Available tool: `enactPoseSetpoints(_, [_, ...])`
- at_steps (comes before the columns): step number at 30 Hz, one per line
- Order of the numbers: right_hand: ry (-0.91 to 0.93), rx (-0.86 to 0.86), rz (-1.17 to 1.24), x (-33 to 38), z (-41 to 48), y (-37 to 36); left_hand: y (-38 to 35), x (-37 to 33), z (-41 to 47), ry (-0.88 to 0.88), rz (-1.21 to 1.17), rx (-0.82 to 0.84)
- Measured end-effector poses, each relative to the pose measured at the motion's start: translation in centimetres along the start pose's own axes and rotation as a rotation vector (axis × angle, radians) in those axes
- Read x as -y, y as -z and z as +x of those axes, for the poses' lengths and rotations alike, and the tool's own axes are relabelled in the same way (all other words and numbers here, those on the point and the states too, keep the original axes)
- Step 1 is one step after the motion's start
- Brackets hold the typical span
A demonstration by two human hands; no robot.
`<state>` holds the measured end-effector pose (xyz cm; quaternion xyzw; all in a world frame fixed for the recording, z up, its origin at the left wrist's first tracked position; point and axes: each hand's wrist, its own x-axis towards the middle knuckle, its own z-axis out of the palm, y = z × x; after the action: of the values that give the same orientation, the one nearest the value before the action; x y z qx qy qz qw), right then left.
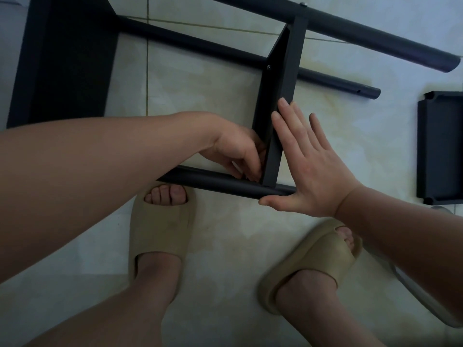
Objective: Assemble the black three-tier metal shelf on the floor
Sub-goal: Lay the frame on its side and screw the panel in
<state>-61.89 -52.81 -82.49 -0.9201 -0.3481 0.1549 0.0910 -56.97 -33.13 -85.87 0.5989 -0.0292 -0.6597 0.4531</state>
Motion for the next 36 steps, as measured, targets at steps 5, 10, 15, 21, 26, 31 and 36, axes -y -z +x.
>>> enactPoseSetpoints(5, [0.001, 0.005, -0.001, 0.0, 0.0, 0.1, 0.2, -0.8, 0.0, 0.129, 0.079, -0.023])
enactPoseSetpoints(10, [-0.001, 0.005, 0.004, 0.0, 0.0, 0.1, 0.1, -1.6, 0.1, 0.137, 0.077, -0.024])
enactPoseSetpoints(15, [-0.002, 0.013, 0.006, 0.0, 0.0, 0.1, 0.2, -1.4, 0.3, 0.106, 0.045, -0.013])
enactPoseSetpoints(21, [0.0, 0.007, 0.002, 0.0, 0.0, 0.1, -0.3, -0.2, 0.1, -0.014, -0.061, -0.012])
enactPoseSetpoints(26, [-0.002, 0.01, -0.005, 0.0, 0.0, 0.1, -0.6, 0.6, 0.1, -0.103, -0.124, -0.015])
enactPoseSetpoints(31, [-0.004, 0.01, -0.005, 0.0, 0.0, 0.1, -0.5, 1.0, 0.2, -0.079, -0.169, 0.004])
enactPoseSetpoints(36, [-0.003, 0.008, -0.008, 0.0, 0.0, 0.2, 0.6, -0.1, 0.1, 0.08, 0.065, 0.044])
